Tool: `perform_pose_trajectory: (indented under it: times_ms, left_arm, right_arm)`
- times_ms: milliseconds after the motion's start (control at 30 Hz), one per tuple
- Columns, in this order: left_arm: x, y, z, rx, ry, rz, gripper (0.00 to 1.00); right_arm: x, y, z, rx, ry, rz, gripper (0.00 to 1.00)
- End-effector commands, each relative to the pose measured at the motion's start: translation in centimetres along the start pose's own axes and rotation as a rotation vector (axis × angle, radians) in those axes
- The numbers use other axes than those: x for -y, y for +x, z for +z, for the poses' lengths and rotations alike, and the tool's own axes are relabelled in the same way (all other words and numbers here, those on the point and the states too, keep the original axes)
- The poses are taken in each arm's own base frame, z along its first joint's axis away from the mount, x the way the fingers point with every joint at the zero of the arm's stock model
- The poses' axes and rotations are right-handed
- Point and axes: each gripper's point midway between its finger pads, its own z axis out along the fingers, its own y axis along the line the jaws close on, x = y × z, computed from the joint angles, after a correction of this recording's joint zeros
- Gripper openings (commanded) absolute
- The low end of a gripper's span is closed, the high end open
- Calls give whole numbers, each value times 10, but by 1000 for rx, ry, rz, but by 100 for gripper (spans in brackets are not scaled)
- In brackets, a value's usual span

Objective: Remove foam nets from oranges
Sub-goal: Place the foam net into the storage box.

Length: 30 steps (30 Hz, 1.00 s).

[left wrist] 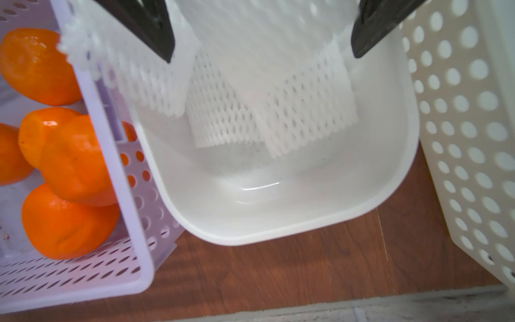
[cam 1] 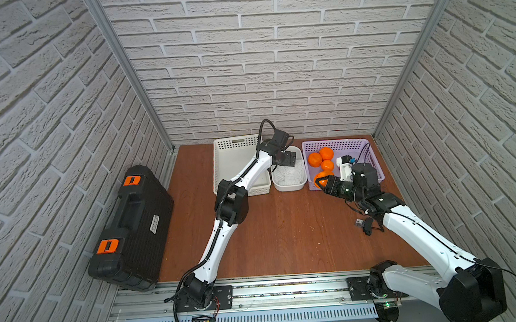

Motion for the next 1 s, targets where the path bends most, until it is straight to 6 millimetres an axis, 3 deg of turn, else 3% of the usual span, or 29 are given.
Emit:
perform_pose_trajectory:
  times_ms: [0, 467, 633, 800, 967]
  left_arm:
    - [5, -33, -44, 96, 8, 29, 98]
    - [43, -65, -109, 215, 178, -6, 98]
    - [51, -73, -145, 270, 232, -39, 98]
    - [58, -67, -192, 410, 271, -57, 98]
    - [48, -38, -230, 555, 193, -69, 98]
  right_arm:
    - [-14, -18, -4, 53, -46, -16, 16]
    - [-1, -23, -12, 78, 14, 4, 16]
    - [10, -32, -16, 98, 53, 32, 16]
    - [29, -50, -11, 101, 102, 100, 17]
    - [54, -74, 9, 101, 137, 177, 17]
